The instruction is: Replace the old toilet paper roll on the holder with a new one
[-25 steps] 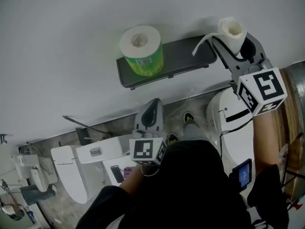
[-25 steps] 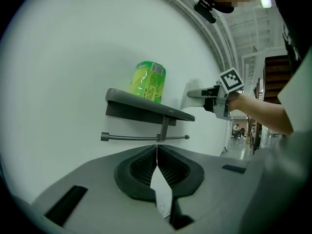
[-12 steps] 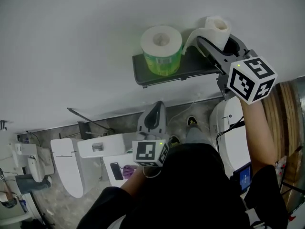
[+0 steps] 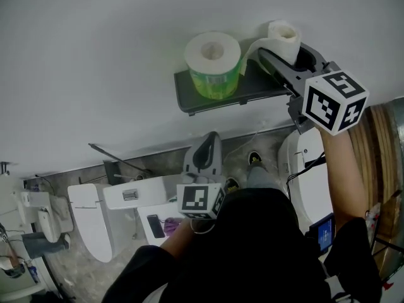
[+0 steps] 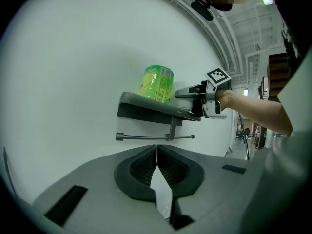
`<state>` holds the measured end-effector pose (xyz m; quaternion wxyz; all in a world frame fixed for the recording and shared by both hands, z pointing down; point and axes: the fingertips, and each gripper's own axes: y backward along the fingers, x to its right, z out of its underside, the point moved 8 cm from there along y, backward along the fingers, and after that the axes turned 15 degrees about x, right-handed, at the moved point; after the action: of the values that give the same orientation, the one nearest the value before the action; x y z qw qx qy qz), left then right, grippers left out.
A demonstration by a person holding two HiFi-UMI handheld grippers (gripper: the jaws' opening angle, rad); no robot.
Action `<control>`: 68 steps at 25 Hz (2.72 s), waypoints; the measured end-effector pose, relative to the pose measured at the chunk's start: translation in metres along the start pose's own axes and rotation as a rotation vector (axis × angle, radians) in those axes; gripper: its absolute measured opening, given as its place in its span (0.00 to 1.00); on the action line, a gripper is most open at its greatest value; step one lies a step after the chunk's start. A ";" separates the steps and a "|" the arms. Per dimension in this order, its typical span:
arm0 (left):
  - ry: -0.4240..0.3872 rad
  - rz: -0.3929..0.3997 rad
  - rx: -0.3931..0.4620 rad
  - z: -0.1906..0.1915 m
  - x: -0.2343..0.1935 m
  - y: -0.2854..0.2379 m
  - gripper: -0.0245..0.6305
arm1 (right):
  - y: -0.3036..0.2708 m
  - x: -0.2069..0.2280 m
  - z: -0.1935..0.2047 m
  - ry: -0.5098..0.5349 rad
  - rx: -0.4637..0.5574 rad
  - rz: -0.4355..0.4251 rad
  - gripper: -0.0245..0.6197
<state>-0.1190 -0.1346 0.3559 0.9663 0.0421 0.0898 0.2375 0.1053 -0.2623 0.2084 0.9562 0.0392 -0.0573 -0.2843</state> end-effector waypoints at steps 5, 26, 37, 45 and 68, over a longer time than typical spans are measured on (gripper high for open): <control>0.003 -0.005 -0.007 0.002 -0.003 0.002 0.07 | 0.005 0.002 -0.002 -0.044 -0.025 -0.010 0.45; -0.004 0.031 -0.016 0.002 0.001 0.001 0.07 | 0.039 -0.009 -0.043 0.151 0.126 0.011 0.49; -0.007 0.041 -0.025 0.006 0.004 0.000 0.07 | 0.057 -0.029 -0.056 0.248 0.160 -0.032 0.49; -0.008 0.048 -0.034 0.007 0.008 0.001 0.07 | 0.067 -0.042 -0.053 0.387 0.131 -0.064 0.48; -0.018 0.021 -0.030 0.004 0.007 -0.001 0.07 | 0.048 -0.087 -0.024 0.334 0.113 -0.171 0.49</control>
<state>-0.1121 -0.1322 0.3589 0.9651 0.0305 0.0771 0.2486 0.0622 -0.1734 0.1824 0.9210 0.1439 0.0898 -0.3506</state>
